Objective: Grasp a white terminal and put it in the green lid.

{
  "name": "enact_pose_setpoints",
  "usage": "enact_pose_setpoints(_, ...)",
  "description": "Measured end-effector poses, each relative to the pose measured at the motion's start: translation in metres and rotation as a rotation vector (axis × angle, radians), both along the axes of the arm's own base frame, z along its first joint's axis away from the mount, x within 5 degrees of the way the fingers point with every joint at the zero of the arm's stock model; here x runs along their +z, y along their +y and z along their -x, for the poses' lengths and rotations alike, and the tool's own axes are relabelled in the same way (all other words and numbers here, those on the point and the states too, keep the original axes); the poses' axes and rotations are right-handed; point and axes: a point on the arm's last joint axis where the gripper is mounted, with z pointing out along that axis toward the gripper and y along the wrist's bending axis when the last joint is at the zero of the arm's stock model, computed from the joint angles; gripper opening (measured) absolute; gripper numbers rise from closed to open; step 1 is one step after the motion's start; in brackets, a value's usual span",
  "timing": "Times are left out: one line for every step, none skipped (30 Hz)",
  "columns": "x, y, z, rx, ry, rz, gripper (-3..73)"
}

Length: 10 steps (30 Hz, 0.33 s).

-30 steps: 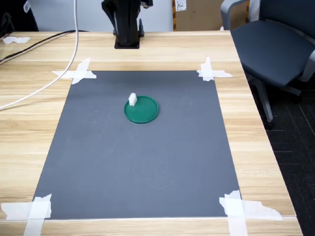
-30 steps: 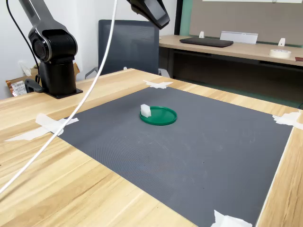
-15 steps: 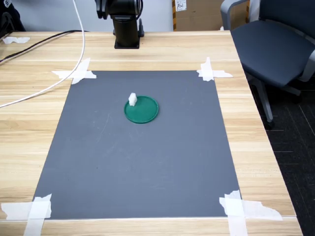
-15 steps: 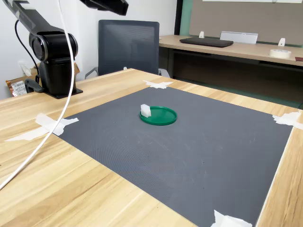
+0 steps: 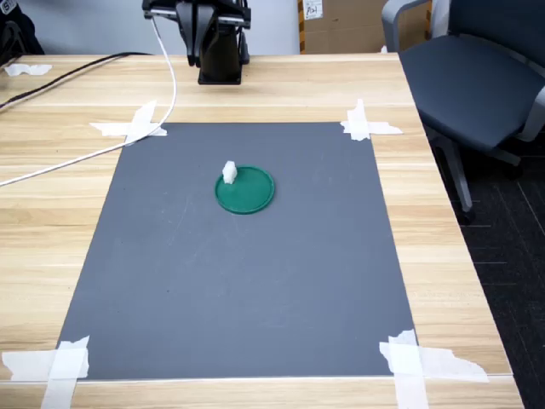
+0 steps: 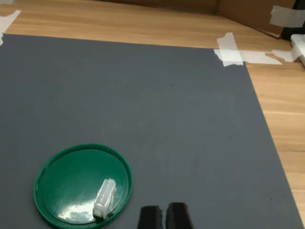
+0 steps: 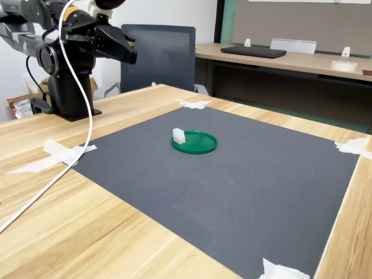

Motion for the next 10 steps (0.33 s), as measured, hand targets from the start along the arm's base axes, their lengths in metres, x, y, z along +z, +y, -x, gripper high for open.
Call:
enact_pose_setpoints(-0.0022, 0.0, 0.0007, 0.0, -0.005, 0.0, -2.5)
enact_pose_setpoints(-0.0031, 0.0001, 0.0013, 0.001, -0.002, 0.0, -2.5)
enact_pose_setpoints(-0.0027, 0.0001, 0.0014, 0.001, -0.006, 0.0, -2.5)
enact_pose_setpoints(-0.0024, 0.0, 0.0014, 0.0, -0.011, 0.0, -2.5)
enact_pose_setpoints(-0.0023, 0.0, 0.0015, 0.0, -0.012, 0.0, -2.5)
enact_pose_setpoints(-0.0023, 0.0, 0.0015, 0.0, -0.012, 0.0, -2.5)
enact_pose_setpoints(-0.0023, 0.0, 0.0015, 0.0, -0.012, 0.0, -2.5)
enact_pose_setpoints(-0.0023, 0.0, 0.0015, 0.0, -0.012, 0.0, -2.5)
enact_pose_setpoints(-0.0023, 0.0, 0.0015, 0.0, -0.012, 0.0, -2.5)
enact_pose_setpoints(-0.0023, 0.0, 0.0015, 0.0, -0.012, 0.0, -2.5)
